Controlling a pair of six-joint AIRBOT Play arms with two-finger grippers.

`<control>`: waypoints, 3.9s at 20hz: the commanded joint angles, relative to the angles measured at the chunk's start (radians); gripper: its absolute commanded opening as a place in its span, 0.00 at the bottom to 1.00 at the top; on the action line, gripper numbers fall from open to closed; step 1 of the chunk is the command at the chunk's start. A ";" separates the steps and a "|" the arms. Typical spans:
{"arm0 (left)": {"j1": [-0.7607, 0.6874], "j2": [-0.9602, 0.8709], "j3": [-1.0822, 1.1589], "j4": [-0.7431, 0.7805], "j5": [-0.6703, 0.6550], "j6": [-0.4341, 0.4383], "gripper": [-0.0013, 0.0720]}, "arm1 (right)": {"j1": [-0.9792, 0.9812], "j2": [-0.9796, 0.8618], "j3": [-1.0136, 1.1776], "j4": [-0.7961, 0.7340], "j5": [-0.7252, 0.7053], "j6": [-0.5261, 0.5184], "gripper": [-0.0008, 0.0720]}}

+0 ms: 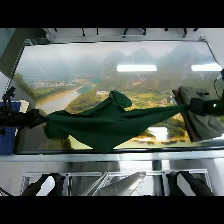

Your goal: Fold the shirts.

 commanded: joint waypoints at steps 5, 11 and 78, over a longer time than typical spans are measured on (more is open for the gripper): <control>-0.145 0.003 -0.002 0.232 -0.005 0.010 0.04 | 0.074 -0.385 0.312 0.195 -0.153 -0.150 0.04; -0.161 0.002 -0.002 0.273 0.022 -0.003 0.04 | 0.208 -0.552 0.398 0.201 -0.424 -0.150 0.06; -0.300 0.016 0.648 0.238 -0.172 -0.204 0.04 | 0.655 -0.152 0.666 -0.281 0.354 0.334 0.04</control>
